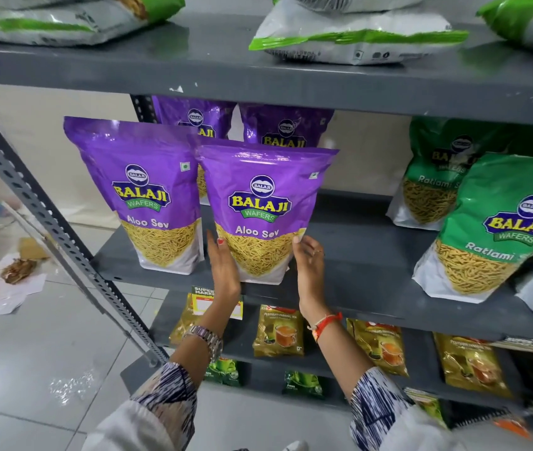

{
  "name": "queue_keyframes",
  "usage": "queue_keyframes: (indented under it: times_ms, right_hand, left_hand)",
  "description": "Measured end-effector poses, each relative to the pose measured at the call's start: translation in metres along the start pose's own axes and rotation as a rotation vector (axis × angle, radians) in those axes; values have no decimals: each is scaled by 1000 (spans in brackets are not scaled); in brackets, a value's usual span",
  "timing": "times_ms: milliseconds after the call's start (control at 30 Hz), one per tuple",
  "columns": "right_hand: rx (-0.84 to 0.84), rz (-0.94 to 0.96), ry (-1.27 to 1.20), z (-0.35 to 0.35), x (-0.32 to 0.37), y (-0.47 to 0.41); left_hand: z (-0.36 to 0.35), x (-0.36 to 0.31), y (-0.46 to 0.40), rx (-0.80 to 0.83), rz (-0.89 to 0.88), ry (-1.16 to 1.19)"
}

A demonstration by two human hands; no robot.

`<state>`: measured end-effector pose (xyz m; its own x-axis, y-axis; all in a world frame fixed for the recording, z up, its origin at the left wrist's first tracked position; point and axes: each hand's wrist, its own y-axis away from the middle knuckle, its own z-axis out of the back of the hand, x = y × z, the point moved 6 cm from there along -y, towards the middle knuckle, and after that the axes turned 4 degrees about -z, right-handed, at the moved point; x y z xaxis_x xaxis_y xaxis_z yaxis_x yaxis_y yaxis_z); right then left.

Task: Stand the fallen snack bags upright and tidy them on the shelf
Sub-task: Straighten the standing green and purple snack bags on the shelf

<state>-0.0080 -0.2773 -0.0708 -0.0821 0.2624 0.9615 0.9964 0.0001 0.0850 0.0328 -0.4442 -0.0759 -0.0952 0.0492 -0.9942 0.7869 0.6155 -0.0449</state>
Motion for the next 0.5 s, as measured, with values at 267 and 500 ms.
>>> queue_keyframes:
  times_ms: [267,500]
  right_hand:
    - [-439,234,-66,125,36,8]
    - [-753,463,-48,274,118,-4]
  left_hand:
    - [-52,-9,77,-217,-450,-206]
    - [-202,-38,134,120,-593,-144]
